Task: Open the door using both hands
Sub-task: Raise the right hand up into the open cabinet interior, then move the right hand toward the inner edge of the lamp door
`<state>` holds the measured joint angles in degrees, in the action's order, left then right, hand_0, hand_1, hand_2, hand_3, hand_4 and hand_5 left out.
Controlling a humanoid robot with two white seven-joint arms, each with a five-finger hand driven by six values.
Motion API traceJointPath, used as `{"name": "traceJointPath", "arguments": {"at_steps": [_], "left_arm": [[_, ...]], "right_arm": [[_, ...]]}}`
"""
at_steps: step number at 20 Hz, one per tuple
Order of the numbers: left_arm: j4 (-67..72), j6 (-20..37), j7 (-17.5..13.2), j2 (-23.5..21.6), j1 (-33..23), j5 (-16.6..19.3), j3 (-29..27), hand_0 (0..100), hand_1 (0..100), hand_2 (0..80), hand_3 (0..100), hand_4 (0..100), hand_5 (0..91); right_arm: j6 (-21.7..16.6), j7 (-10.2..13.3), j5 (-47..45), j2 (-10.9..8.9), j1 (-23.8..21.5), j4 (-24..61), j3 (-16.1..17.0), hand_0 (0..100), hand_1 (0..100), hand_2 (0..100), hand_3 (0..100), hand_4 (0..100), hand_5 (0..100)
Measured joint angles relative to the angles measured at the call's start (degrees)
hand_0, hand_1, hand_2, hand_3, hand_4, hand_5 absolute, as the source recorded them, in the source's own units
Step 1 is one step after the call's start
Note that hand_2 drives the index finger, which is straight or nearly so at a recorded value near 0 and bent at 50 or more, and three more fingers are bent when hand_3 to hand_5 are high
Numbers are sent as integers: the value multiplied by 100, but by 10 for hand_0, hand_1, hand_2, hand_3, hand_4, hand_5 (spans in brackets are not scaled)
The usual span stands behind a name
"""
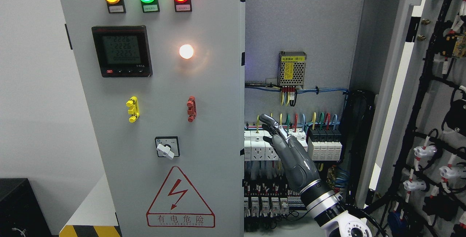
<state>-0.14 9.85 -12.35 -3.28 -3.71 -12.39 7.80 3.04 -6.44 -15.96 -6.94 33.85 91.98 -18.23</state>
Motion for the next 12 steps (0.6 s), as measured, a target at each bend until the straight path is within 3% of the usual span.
{"name": "traceJointPath", "arguments": {"at_steps": [12], "left_arm": [[9, -27, -5, 182, 52, -3, 366, 120, 556, 0, 0, 0, 0]], "right_arm": [[120, -16, -340, 31, 264, -269, -18, 102, 129, 0, 0, 0, 0]]}}
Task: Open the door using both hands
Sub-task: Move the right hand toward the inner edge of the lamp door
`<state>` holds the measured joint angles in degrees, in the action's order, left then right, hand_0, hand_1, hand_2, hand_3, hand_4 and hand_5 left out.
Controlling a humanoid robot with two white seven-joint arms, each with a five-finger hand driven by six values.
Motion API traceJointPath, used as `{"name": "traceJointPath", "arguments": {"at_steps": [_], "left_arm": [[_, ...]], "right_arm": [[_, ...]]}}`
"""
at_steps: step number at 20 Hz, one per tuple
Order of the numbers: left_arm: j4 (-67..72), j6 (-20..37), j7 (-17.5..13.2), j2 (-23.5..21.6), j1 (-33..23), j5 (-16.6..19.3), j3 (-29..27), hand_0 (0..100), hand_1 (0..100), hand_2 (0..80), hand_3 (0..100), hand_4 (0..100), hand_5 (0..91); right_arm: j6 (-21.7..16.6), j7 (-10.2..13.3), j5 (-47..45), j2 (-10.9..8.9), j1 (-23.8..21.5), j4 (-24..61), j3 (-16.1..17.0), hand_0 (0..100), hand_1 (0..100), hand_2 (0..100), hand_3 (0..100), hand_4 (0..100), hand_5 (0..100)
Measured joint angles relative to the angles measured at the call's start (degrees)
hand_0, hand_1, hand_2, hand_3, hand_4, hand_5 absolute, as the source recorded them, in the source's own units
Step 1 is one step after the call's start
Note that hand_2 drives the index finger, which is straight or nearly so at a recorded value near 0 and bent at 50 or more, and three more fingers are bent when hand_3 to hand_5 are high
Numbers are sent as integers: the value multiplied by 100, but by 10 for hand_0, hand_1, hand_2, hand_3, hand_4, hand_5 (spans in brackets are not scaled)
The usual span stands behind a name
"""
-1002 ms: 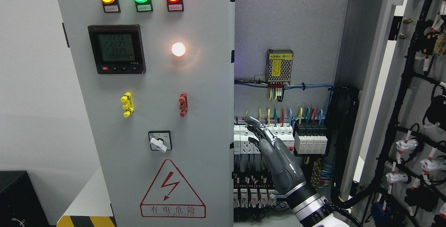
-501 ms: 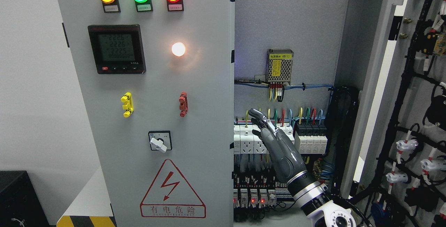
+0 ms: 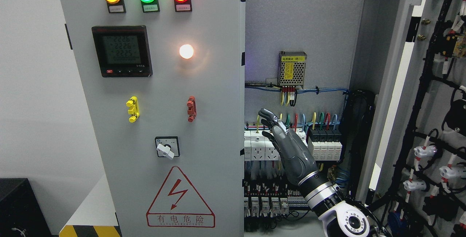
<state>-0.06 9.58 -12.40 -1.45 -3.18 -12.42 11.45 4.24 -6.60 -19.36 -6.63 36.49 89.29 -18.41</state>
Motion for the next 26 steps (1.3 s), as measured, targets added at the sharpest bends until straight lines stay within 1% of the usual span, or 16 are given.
{"name": "traceJointPath", "arguments": {"at_steps": [3, 8, 11, 14, 19, 26], "left_arm": [[1, -11, 0, 34, -1, 2, 40, 120, 556, 0, 0, 0, 0], [3, -34, 0, 75, 9, 94, 75, 120, 556, 0, 0, 0, 0], [4, -54, 0, 92, 15, 153, 83, 120, 556, 0, 0, 0, 0], [5, -167, -18, 104, 17, 293, 27, 120, 556, 0, 0, 0, 0], [5, -234, -8, 119, 19, 563, -118, 120, 556, 0, 0, 0, 0], [5, -249, -3, 131, 19, 679, -230, 120, 556, 0, 0, 0, 0]], "right_arm": [[20, -6, -55, 3, 69, -54, -5, 102, 129, 0, 0, 0, 0], [20, -181, -100, 6, 158, -132, -14, 102, 129, 0, 0, 0, 0], [35, -227, -116, 10, 215, -174, -19, 102, 129, 0, 0, 0, 0], [151, -254, -161, 13, 286, -231, -20, 102, 129, 0, 0, 0, 0], [239, -334, -360, 13, 365, -302, -27, 102, 129, 0, 0, 0, 0], [285, -564, -655, 13, 470, -358, -36, 102, 129, 0, 0, 0, 0]]}}
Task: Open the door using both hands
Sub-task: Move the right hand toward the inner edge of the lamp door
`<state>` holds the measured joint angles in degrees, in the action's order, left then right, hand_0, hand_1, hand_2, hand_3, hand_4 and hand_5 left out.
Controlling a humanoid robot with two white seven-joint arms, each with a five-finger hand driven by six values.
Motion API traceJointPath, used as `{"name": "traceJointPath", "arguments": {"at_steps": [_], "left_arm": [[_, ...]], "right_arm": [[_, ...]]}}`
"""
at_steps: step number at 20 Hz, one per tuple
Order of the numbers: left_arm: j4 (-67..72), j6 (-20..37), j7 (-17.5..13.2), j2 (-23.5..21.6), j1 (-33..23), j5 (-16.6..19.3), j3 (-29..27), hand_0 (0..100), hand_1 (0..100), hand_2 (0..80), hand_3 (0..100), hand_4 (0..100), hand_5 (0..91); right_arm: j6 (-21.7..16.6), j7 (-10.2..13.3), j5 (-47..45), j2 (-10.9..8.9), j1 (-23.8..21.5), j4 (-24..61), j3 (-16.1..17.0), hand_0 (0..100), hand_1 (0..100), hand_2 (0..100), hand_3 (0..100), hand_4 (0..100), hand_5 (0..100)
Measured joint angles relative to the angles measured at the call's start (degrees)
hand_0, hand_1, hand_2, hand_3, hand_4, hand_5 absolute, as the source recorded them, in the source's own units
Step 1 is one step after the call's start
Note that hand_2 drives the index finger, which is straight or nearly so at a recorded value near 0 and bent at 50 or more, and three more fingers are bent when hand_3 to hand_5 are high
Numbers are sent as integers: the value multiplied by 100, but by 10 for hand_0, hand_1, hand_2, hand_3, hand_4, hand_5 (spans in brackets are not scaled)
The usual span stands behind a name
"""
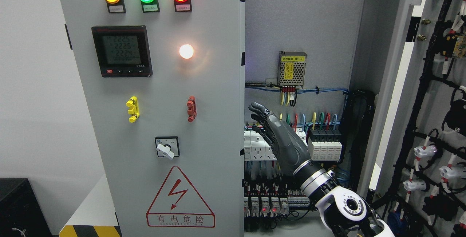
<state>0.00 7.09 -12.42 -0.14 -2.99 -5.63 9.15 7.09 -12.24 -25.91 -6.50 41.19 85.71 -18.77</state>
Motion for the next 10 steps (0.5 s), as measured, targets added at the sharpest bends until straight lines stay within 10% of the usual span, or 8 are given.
{"name": "traceJointPath", "arguments": {"at_steps": [10], "left_arm": [[0, 21, 0, 8, 0, 26, -75, 120, 556, 0, 0, 0, 0]], "right_arm": [[320, -207, -292, -1, 139, -39, -2, 102, 129, 0, 0, 0, 0]]}}
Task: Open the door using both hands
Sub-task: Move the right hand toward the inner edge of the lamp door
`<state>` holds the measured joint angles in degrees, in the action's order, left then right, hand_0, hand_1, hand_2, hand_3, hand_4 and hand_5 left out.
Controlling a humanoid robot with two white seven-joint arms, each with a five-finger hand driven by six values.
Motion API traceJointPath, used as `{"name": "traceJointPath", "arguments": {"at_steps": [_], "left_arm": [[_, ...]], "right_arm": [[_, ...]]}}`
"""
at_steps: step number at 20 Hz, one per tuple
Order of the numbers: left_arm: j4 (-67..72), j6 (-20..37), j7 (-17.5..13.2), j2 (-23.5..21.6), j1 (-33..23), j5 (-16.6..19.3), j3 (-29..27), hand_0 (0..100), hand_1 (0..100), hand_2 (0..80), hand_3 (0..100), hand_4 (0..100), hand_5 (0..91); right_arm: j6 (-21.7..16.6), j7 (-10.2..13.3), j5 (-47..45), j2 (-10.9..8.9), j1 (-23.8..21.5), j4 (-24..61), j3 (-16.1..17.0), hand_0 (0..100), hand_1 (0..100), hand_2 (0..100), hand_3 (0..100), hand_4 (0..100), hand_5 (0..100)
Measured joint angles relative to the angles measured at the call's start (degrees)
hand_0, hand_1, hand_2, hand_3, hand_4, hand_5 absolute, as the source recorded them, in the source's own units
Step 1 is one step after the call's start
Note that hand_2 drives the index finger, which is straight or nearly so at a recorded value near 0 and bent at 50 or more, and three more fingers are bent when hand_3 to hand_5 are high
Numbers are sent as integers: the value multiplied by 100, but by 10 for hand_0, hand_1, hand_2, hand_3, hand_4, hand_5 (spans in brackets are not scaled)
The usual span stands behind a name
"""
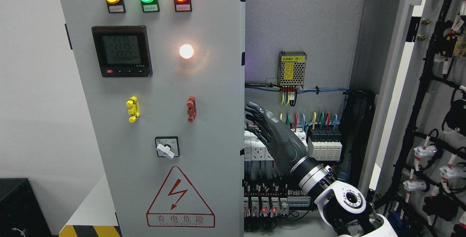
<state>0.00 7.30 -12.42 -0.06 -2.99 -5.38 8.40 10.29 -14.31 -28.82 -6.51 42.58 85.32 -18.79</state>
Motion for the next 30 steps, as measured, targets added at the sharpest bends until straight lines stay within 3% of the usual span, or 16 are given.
{"name": "traceJointPath", "arguments": {"at_steps": [14, 18, 21, 30], "left_arm": [[0, -123, 54, 5, 240, 44, 8, 120, 556, 0, 0, 0, 0], [1, -215, 92, 6, 268, 39, 10, 120, 556, 0, 0, 0, 0], [1, -222, 282, 6, 281, 31, 10, 120, 556, 0, 0, 0, 0], [2, -247, 386, 74, 215, 24, 7, 120, 556, 0, 0, 0, 0]], "right_arm": [[13, -89, -390, -20, 89, -63, 3, 102, 129, 0, 0, 0, 0], [22, -283, -450, -30, 111, -92, 5, 102, 129, 0, 0, 0, 0], [24, -357, -477, -35, 130, -130, 10, 102, 129, 0, 0, 0, 0], [42, -463, -521, -42, 203, -302, 19, 102, 129, 0, 0, 0, 0]]}}
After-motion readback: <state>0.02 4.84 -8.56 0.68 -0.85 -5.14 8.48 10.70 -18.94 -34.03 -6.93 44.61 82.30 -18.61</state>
